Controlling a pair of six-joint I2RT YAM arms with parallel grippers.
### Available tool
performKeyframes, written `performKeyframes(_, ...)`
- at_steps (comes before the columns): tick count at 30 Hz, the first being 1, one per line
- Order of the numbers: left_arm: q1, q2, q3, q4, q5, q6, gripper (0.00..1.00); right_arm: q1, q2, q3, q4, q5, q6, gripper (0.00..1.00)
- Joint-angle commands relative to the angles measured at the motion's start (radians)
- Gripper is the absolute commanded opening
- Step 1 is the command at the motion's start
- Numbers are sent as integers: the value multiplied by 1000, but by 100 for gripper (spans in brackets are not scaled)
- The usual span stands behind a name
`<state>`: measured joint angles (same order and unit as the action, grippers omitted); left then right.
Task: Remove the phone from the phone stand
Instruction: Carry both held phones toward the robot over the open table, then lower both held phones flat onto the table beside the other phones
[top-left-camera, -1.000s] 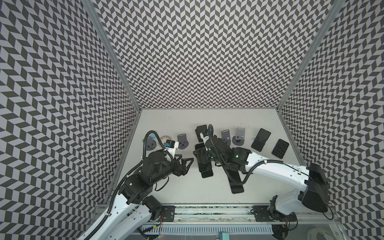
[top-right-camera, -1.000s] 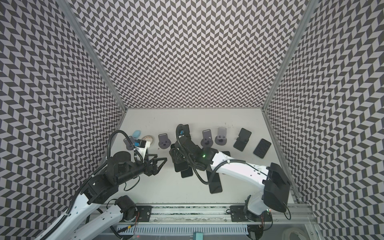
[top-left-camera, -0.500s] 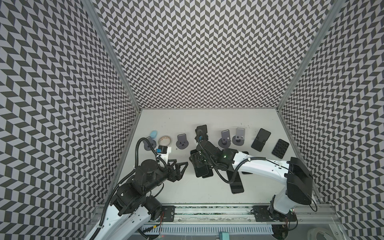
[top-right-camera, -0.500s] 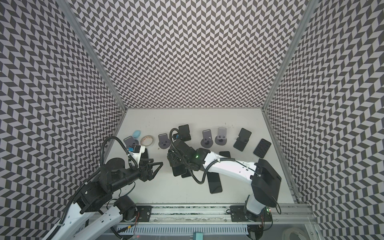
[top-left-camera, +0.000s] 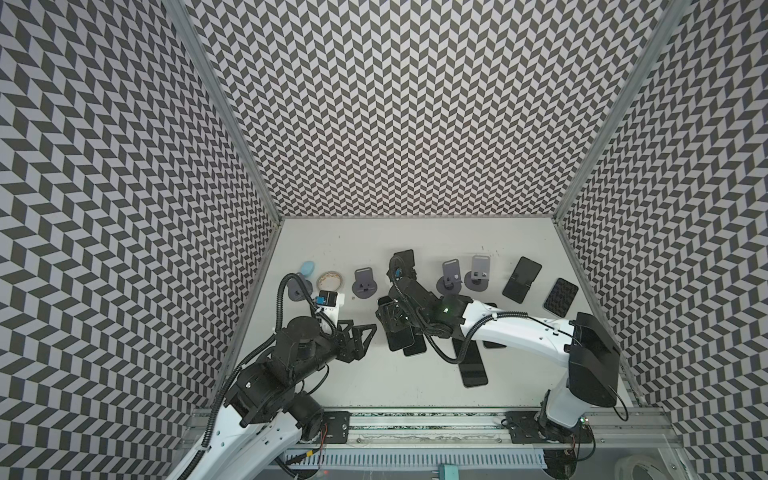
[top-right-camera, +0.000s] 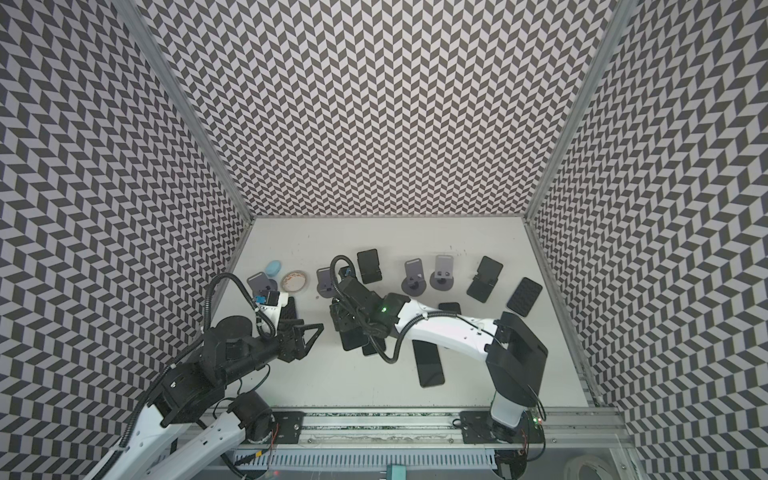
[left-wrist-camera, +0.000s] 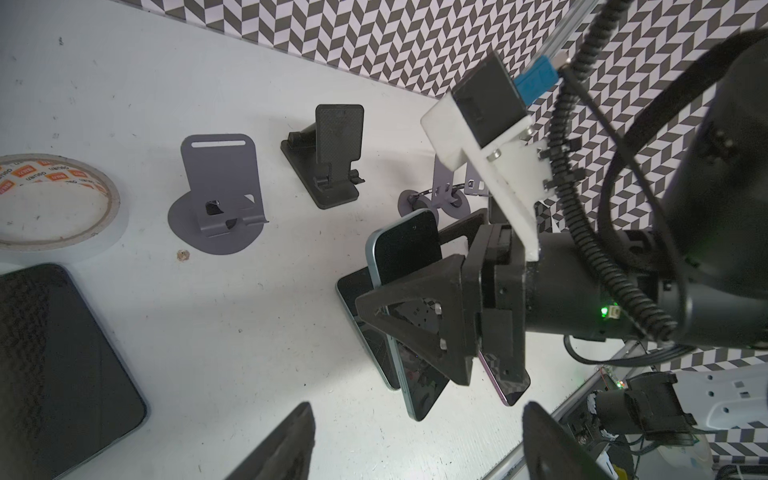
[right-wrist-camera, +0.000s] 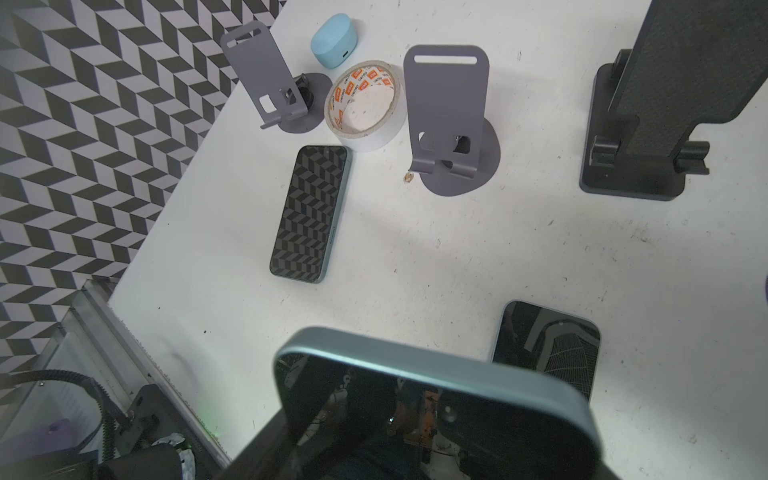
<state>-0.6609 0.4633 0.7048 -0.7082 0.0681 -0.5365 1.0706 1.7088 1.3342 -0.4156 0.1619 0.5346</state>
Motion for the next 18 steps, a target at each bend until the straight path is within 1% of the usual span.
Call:
performKeyframes(1,-1,-4,0,-11,-6,-3,79,6,16,31,49,0,-8,55)
performKeyframes(5,-2,-2,-4,-6,4,0,79,5,17,26,35,-16,-10,55)
performKeyframes(9,0,0,-4,-10,-9,-10,79,5,-11,-2,25,-25,-2,55)
performKeyframes(13,-2,0,-5,-4,-8,-14,79,5,-44,-62,58,-39,23,54)
performKeyframes(16,-1,0,-6,-3,-9,-14,78,8,-41,-88,78,-80,39,54)
performKeyframes(18,-2,0,-10,3,-10,-18,78,12,-29,-92,81,-84,50,54)
